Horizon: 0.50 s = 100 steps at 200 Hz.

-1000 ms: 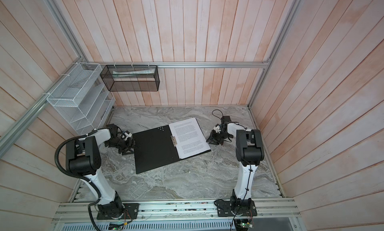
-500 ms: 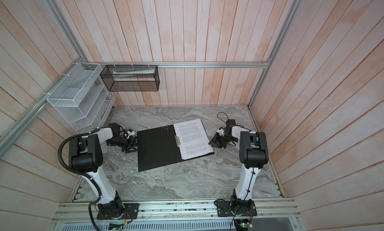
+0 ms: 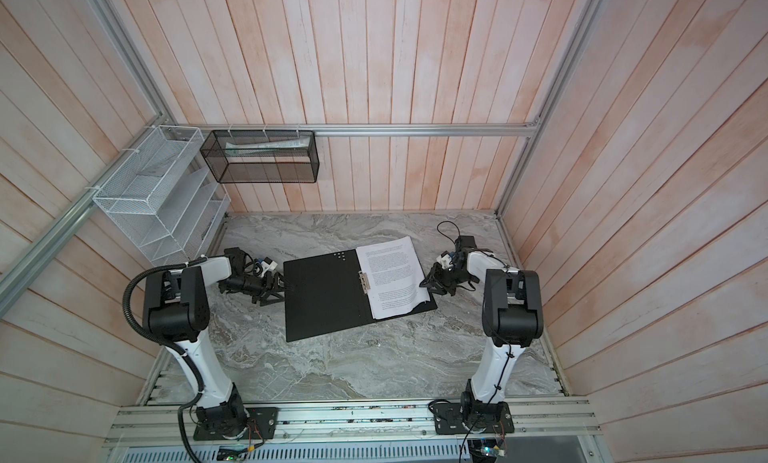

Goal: Put the files into the folder

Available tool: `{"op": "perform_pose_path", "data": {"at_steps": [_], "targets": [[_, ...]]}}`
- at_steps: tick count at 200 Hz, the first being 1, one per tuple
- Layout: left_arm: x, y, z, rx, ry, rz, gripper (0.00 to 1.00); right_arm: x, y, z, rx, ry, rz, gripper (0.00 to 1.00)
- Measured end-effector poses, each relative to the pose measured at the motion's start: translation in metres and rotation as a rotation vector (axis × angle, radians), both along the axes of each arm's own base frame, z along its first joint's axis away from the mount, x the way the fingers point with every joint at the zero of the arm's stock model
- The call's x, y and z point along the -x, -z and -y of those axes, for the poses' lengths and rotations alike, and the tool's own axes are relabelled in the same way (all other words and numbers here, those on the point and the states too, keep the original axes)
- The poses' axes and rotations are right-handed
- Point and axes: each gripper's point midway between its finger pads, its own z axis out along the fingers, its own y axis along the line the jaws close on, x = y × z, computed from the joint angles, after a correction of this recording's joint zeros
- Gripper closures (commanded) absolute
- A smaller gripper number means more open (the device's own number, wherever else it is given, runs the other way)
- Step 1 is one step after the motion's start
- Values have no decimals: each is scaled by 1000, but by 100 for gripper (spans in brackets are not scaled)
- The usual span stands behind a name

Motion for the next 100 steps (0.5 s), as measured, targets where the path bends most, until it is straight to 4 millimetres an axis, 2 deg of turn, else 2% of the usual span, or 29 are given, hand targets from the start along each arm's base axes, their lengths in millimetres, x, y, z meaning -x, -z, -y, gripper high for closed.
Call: {"op": "perform_pose_path", "data": {"at_steps": [32, 55, 75, 100], "targets": [[0, 1, -1, -23, 4, 6, 27, -9, -11, 24, 120, 44, 46, 69], [0, 1, -3, -44, 6, 8, 27, -8, -15, 35, 164, 68, 60, 67], [1, 2, -5, -65, 6, 4, 27, 4, -8, 42, 180, 85, 42, 65], [3, 2, -7, -83, 6, -5, 27, 30, 14, 48, 156, 107, -29, 65]]}}
